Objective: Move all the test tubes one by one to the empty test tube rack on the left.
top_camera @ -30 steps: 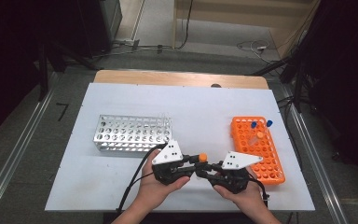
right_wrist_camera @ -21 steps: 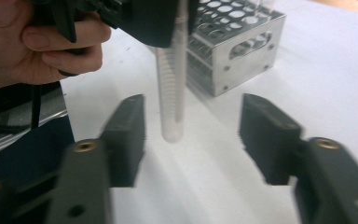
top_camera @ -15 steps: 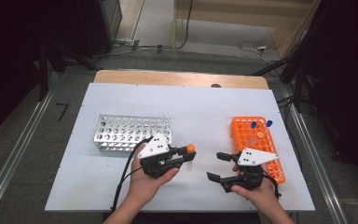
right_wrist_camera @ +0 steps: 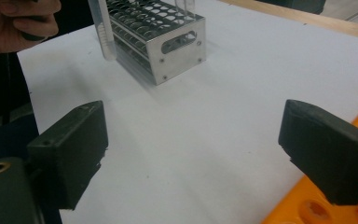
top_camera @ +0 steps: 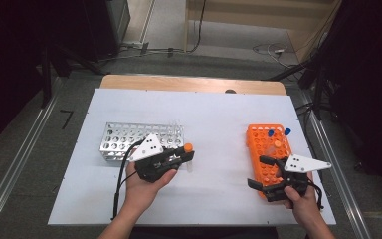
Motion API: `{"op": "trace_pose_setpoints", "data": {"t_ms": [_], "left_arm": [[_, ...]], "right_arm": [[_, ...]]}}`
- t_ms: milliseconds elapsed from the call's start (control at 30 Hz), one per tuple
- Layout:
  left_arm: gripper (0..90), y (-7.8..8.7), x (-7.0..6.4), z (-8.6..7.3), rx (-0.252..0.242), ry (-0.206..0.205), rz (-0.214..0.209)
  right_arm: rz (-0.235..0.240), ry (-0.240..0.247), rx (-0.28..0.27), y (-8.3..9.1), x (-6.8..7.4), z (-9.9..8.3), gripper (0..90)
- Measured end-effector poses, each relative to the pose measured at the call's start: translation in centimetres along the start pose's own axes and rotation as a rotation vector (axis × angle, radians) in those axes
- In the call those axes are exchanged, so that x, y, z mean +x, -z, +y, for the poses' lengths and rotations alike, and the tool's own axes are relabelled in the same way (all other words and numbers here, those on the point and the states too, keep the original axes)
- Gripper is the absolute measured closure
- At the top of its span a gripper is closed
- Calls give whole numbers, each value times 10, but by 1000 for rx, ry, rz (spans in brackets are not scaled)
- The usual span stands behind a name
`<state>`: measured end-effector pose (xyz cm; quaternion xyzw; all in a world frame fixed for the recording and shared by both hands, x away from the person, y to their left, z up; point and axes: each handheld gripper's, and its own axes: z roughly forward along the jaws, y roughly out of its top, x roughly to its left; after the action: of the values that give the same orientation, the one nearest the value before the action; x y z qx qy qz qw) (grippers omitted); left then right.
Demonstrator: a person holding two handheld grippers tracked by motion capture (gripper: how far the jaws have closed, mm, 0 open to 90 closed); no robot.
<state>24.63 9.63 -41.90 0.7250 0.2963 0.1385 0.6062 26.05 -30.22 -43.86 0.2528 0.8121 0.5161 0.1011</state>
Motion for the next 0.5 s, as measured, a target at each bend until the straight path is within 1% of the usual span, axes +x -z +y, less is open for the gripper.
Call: {"op": "trace_pose_setpoints", "data": {"t_ms": [67,133,233,500], "left_arm": [[749,3,3,2,-9,7,11],[749,7,7,3,-14,4,23],[749,12,12,5,-23,9,42],[749,22,28,10,-38,18,85]], "right_arm": [[-5,-8,-8,5,-4,-1,43],[-10,-12,-2,8,-7,-2,10],[-20,-15,-1,11,-12,-5,4],[-50,-45,-12,19,-23,-10,0]]}}
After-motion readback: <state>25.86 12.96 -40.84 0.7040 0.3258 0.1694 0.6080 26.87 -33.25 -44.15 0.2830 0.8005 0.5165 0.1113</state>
